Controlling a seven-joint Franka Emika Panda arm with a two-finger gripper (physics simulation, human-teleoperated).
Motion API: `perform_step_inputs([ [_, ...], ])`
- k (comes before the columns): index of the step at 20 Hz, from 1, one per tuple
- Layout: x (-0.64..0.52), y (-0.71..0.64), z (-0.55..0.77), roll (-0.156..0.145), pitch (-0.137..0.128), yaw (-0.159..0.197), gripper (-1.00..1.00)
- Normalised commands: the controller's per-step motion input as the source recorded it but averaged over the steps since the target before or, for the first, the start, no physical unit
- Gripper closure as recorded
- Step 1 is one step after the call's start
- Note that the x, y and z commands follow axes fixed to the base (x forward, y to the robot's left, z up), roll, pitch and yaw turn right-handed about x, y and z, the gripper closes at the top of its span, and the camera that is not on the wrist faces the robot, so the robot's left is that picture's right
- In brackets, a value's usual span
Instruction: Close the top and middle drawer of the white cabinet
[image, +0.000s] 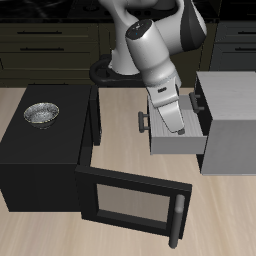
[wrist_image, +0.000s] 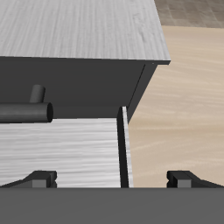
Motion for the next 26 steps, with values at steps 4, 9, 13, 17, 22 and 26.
perform_step_inputs([
  [4, -0.16, -0.1, -0.11, -0.002, 0.109, -0.08, -1.0],
  [9, -0.12, -0.15, -0.02, -0.012, 0.052, -0.016, -1.0],
  [13, -0.15, -0.26, 0.18, -0.039, 0.0, -0.049, -1.0],
  [17, -0.14, -0.14, 0.08, -0.018, 0.002, -0.003, -1.0],
  [22, -0.1, -0.15, -0.06, -0.01, 0.061, 0.007, -1.0],
  [26, -0.07, -0.12, -0.08, -0.015, 0.037, 0.014, -1.0],
])
